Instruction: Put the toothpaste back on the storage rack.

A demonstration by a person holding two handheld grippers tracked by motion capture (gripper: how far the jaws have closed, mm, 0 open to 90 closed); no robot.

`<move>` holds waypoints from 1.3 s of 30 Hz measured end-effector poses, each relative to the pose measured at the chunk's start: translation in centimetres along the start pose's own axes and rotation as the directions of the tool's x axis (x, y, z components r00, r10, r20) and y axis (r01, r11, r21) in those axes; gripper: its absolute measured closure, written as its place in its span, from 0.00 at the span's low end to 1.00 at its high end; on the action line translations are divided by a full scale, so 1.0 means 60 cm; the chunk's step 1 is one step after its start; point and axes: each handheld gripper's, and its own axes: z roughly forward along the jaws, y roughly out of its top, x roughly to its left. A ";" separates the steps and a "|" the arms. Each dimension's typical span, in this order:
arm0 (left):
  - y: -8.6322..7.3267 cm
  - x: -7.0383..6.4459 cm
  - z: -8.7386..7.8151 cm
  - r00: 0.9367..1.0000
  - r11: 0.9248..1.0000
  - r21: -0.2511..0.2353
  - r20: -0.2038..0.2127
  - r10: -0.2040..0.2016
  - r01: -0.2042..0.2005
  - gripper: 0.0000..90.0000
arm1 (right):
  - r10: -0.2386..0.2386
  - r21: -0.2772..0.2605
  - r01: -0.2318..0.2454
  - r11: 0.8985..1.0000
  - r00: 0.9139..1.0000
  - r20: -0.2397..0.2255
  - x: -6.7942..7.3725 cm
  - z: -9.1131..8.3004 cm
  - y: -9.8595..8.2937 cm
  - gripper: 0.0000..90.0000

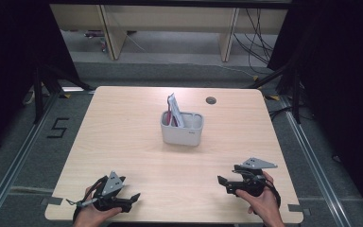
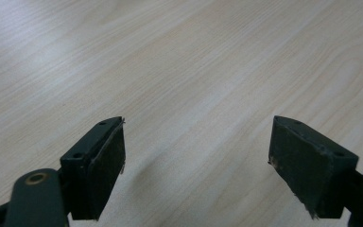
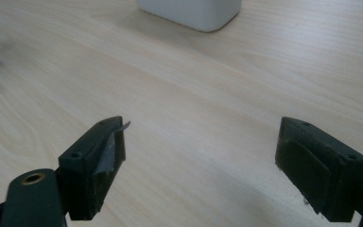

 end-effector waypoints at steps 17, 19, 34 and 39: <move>-0.001 -0.003 0.001 1.000 1.000 -0.020 0.012 -0.015 0.015 0.21 | -0.059 0.053 0.059 0.997 0.998 -0.011 0.017 -0.005 -0.035 0.20; -0.001 -0.003 0.001 1.000 1.000 -0.020 0.013 -0.015 0.015 0.21 | -0.035 0.063 0.036 0.997 0.999 -0.026 0.022 -0.005 -0.038 0.20; 0.000 -0.007 0.000 1.000 0.999 -0.040 0.018 -0.022 0.022 0.21 | -0.081 0.093 0.083 0.992 0.996 -0.020 0.027 -0.004 -0.047 0.20; 0.001 -0.007 -0.002 0.999 0.999 -0.028 0.027 -0.025 0.026 0.21 | -0.096 0.090 0.097 0.991 0.995 -0.009 0.025 -0.005 -0.046 0.20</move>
